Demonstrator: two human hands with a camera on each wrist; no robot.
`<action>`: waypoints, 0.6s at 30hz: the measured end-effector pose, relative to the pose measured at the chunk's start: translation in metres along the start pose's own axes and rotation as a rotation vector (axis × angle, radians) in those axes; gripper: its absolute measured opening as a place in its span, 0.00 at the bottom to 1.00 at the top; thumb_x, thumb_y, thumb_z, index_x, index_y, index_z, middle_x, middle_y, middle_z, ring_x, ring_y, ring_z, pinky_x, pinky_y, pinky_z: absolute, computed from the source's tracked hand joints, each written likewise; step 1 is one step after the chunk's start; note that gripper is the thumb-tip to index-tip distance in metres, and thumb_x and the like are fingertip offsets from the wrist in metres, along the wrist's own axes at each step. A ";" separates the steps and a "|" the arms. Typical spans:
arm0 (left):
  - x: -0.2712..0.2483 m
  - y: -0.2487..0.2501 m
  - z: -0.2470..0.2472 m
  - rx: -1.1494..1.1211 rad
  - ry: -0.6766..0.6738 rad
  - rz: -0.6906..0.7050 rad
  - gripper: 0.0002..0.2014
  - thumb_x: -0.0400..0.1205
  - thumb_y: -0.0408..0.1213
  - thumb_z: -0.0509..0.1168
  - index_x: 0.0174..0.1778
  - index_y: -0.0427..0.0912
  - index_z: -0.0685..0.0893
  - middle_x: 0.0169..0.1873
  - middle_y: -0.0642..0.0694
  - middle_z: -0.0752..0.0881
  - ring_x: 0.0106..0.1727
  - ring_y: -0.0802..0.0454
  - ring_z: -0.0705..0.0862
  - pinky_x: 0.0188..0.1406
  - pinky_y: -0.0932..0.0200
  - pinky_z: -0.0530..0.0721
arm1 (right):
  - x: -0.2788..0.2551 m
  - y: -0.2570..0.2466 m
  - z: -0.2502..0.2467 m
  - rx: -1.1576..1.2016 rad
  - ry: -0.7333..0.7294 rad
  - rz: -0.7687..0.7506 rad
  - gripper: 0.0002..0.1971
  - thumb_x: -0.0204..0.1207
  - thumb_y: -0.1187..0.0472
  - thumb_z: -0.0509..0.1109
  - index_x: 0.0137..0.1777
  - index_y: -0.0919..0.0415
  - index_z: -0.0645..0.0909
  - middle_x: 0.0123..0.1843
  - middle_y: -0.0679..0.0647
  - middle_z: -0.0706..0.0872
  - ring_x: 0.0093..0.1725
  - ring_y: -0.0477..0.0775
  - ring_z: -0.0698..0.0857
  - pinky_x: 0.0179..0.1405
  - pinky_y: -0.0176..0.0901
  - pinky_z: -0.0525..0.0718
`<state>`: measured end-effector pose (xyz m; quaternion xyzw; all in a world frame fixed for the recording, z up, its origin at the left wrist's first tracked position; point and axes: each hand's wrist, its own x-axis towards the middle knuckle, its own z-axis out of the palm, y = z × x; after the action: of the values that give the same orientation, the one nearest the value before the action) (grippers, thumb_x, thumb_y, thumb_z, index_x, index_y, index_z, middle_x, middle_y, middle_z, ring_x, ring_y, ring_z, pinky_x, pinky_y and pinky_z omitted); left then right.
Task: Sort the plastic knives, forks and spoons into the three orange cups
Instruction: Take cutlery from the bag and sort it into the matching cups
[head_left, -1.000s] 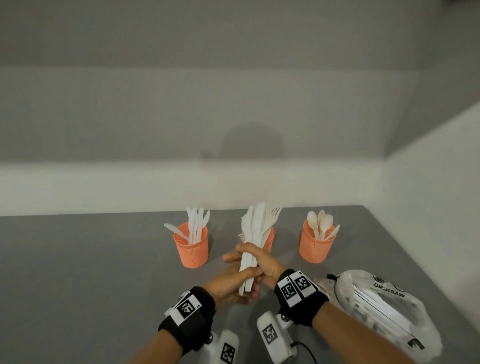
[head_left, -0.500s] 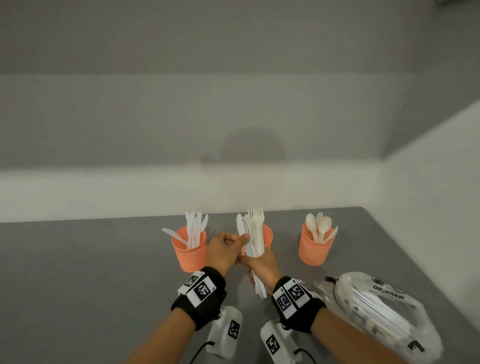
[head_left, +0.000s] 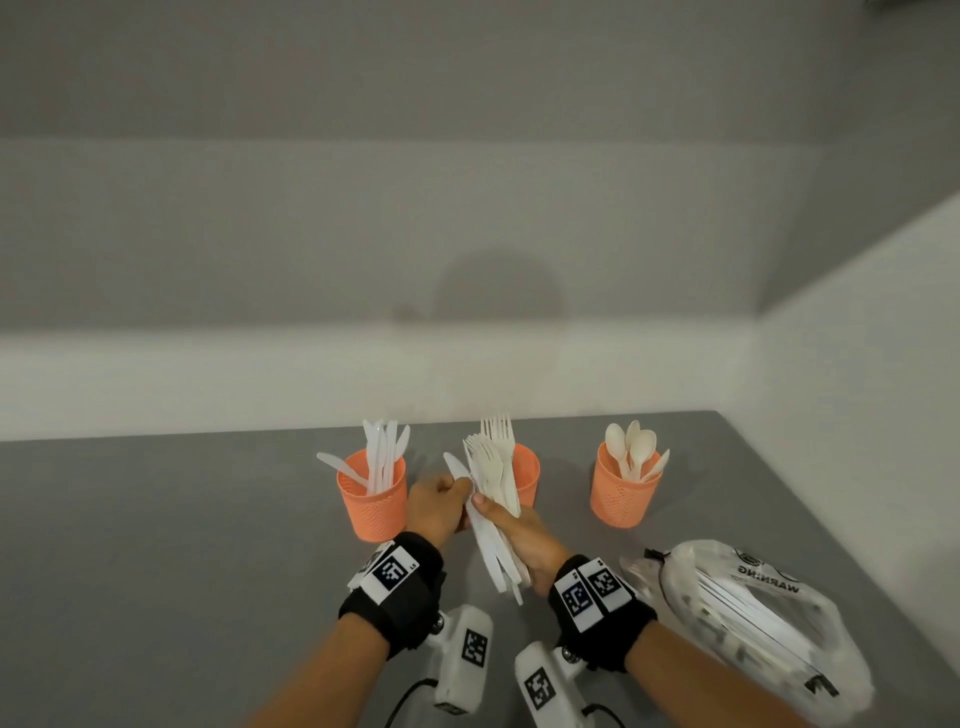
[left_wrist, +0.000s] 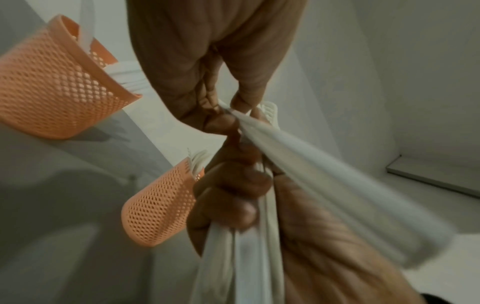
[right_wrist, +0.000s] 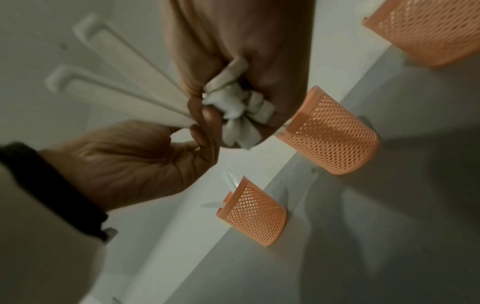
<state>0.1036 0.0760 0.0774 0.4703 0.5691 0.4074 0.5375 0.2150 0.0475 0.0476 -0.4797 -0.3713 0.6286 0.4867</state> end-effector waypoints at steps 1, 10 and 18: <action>0.000 -0.001 0.000 -0.006 -0.008 -0.005 0.12 0.82 0.31 0.60 0.32 0.39 0.78 0.37 0.36 0.85 0.44 0.38 0.86 0.56 0.43 0.86 | 0.001 0.000 0.000 0.015 0.002 0.009 0.15 0.79 0.58 0.67 0.64 0.62 0.79 0.43 0.50 0.89 0.37 0.39 0.89 0.34 0.27 0.83; 0.004 0.009 -0.008 -0.238 0.166 0.048 0.06 0.86 0.34 0.52 0.43 0.39 0.69 0.25 0.44 0.72 0.19 0.56 0.75 0.14 0.68 0.72 | 0.005 -0.004 -0.002 0.150 0.004 0.161 0.09 0.78 0.50 0.65 0.43 0.55 0.75 0.22 0.45 0.74 0.15 0.42 0.68 0.13 0.32 0.68; 0.000 0.002 0.004 0.017 0.010 0.095 0.12 0.78 0.42 0.69 0.43 0.35 0.85 0.26 0.47 0.82 0.24 0.55 0.79 0.22 0.67 0.72 | 0.005 -0.005 0.006 0.100 -0.041 0.144 0.11 0.81 0.50 0.62 0.46 0.58 0.76 0.22 0.49 0.73 0.15 0.43 0.69 0.14 0.31 0.68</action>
<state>0.1076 0.0766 0.0786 0.4992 0.5524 0.4298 0.5107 0.2097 0.0530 0.0524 -0.4675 -0.3138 0.6893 0.4559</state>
